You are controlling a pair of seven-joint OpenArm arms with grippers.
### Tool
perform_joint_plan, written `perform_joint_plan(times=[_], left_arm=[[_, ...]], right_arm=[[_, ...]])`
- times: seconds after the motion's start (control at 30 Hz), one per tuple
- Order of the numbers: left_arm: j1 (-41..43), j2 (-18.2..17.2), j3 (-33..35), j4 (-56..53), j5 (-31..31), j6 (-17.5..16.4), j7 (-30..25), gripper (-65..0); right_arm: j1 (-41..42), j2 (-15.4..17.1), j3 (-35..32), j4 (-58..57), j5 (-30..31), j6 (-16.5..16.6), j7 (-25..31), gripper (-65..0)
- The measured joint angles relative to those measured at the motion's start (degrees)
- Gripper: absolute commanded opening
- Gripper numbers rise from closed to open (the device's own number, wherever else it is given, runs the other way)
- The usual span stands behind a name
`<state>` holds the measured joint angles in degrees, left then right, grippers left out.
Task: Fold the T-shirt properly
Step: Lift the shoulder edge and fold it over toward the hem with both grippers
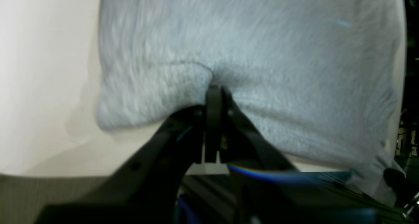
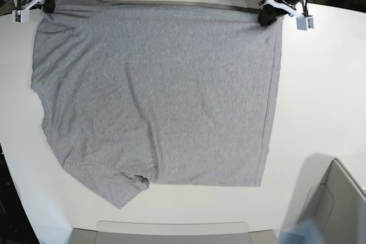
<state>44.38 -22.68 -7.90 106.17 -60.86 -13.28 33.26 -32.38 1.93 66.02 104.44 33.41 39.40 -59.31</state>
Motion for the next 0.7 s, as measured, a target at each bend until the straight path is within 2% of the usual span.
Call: perform_joint_plan(times=[0.2,0.33,0.5,0.7], left_arm=[[0.72,-0.04,-3.87,1.88,-0.26,-0.04,0.20,-65.0],[-0.63,0.00,-5.25,1.99,-0.20,0.35,6.36,-65.0],[-6.21,-0.02,-5.25,2.10,-0.70,6.93,10.47,-65.0],[-10.10,0.13,-5.16,2.05,-0.72,9.66,13.38,-65.0]], right_arm=[[0.92,-0.04,1.70,5.07,0.98,0.00,-0.48,-65.0],[2.49,0.11,1.68,5.07,0.39,0.00,-0.79,-65.0],[6.40,-0.07,1.51,5.05,-5.46,0.00,-0.96,-65.0],[8.74,0.59,1.42,5.03,-6.84,0.00,-1.03,-65.0]])
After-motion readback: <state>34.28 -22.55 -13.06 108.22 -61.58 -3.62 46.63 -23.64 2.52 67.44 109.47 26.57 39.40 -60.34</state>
